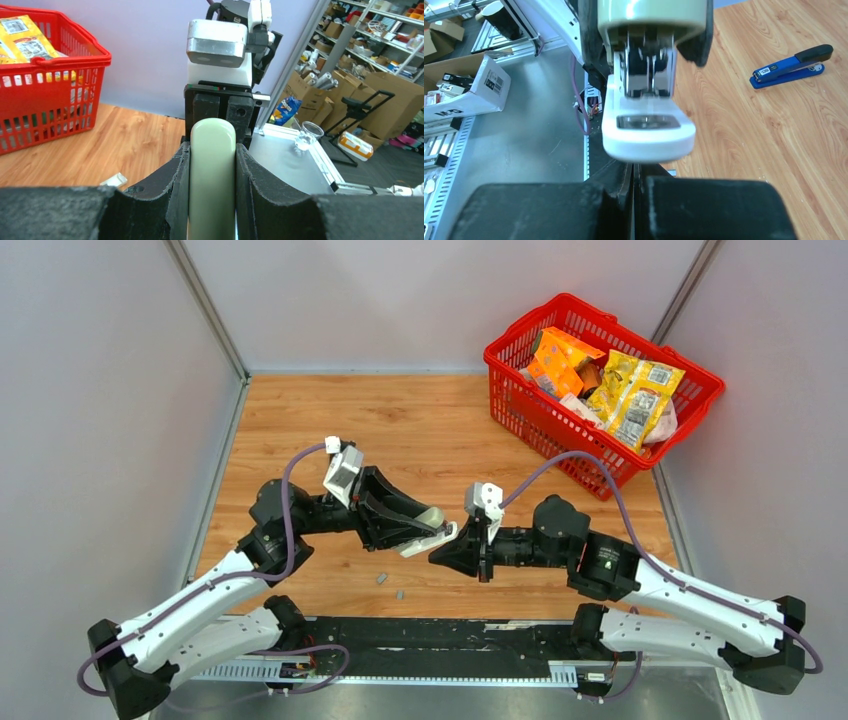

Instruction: Unload the staples from the stapler

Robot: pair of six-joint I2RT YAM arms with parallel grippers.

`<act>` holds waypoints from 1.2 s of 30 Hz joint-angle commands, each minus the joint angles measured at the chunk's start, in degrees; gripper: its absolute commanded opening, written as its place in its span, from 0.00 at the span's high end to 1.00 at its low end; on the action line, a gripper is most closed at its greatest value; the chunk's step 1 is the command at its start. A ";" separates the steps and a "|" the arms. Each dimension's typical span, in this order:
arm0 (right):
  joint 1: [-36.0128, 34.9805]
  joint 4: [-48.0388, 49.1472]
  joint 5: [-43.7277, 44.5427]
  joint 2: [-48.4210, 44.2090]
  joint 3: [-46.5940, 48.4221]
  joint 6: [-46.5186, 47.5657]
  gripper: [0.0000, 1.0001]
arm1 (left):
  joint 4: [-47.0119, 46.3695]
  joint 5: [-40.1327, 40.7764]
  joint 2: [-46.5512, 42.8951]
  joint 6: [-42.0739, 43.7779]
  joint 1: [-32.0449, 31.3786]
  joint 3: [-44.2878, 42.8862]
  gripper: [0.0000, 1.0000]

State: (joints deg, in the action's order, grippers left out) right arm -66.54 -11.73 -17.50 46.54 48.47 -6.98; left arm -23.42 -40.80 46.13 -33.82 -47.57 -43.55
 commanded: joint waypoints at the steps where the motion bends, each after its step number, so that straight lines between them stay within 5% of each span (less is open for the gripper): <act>1: 0.19 3.03 -3.24 0.74 4.70 1.27 1.00 | -4.70 -3.58 0.45 -0.28 -0.59 -0.31 1.00; 10: 0.27 0.83 -5.79 8.29 14.45 5.92 1.00 | -4.09 -10.43 6.86 2.35 -5.24 -1.62 1.00; 15: 0.19 -2.59 -8.87 13.91 22.09 9.44 1.00 | 9.43 -11.33 12.92 11.57 -13.24 -7.32 1.00; 36: 0.27 -4.97 1.49 5.14 10.96 5.32 1.00 | 27.10 13.36 10.21 23.80 -14.92 -11.38 1.00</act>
State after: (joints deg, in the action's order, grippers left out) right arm -65.76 -25.87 -24.05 51.46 61.84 1.50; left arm -8.36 -40.07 51.22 -14.09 -61.71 -54.94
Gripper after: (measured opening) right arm 0.003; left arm 0.384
